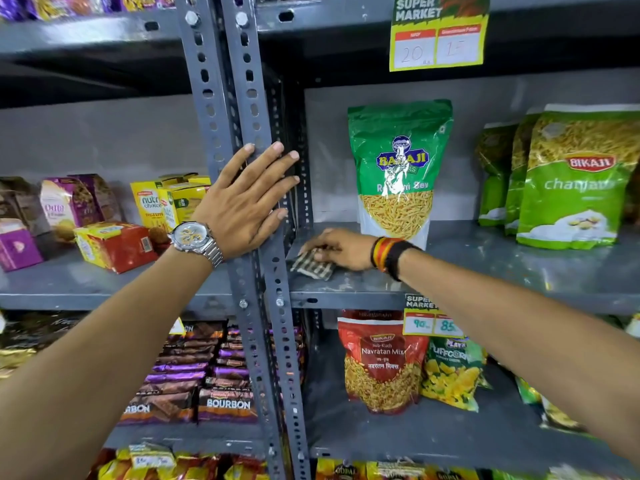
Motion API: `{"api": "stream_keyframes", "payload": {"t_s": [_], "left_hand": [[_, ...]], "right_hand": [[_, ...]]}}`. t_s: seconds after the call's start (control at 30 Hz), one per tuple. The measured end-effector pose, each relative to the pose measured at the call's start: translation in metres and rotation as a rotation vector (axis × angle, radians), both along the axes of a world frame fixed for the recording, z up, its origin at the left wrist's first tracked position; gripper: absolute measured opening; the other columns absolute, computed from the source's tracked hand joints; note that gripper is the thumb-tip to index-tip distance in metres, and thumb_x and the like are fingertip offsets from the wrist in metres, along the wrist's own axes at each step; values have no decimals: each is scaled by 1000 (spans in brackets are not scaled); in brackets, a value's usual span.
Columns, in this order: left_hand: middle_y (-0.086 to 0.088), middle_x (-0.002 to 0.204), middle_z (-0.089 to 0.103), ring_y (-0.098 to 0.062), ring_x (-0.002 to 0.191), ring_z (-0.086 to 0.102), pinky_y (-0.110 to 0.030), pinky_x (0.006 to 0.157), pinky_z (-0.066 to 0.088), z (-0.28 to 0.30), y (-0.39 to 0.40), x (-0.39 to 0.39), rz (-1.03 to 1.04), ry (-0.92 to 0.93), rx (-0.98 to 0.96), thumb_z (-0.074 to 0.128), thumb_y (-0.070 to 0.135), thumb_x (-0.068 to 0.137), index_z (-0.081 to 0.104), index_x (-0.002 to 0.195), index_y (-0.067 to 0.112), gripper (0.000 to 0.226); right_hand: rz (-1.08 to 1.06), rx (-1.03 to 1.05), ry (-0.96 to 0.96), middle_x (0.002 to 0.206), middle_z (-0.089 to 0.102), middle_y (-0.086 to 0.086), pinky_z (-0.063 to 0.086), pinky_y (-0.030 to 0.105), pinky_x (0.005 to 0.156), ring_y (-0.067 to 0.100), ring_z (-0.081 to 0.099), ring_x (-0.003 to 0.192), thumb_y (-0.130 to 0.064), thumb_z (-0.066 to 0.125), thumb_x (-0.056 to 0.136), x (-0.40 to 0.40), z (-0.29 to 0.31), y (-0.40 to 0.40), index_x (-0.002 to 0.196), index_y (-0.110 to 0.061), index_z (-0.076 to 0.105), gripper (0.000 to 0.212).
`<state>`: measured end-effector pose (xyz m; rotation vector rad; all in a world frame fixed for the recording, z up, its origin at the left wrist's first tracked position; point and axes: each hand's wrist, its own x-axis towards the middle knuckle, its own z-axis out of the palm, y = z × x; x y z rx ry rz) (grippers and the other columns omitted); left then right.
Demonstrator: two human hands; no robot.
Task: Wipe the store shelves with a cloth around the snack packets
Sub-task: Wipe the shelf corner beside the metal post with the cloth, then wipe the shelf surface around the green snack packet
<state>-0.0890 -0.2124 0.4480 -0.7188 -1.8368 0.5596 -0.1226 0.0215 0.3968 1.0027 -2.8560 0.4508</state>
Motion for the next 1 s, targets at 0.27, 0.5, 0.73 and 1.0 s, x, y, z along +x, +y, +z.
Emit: {"api": "stream_keyframes", "payload": {"t_s": [0.27,0.5,0.73,1.0], "left_hand": [[-10,167,14,-28,154,4,-57,122,12,-4,5,1,-7,5,42,31,40,103,39,150,8,57],[-10,167,14,-28,154,4,-57,122,11,-4,5,0,-25,20,50,31,39,103,39,150,8,57],[-10,166,16,-27,154,5,-56,122,10,-6,4,-3,-48,21,57,31,38,103,41,149,7,56],[-10,167,14,-27,154,2,-56,123,8,-6,2,0,-11,-34,45,29,39,103,38,151,7,58]], "right_hand": [[77,82,-139,112,50,4,37,16,87,15,48,104,-29,44,100,41,1,43,130,-32,54,32],[-120,39,28,116,52,10,36,45,106,25,46,112,-33,44,99,0,-17,38,135,-33,51,36],[-49,56,-109,113,51,1,39,30,98,17,51,107,-31,45,99,59,0,101,127,-32,57,30],[-256,32,113,97,48,0,39,47,99,25,45,109,-32,45,99,19,-24,96,128,-36,56,31]]}}
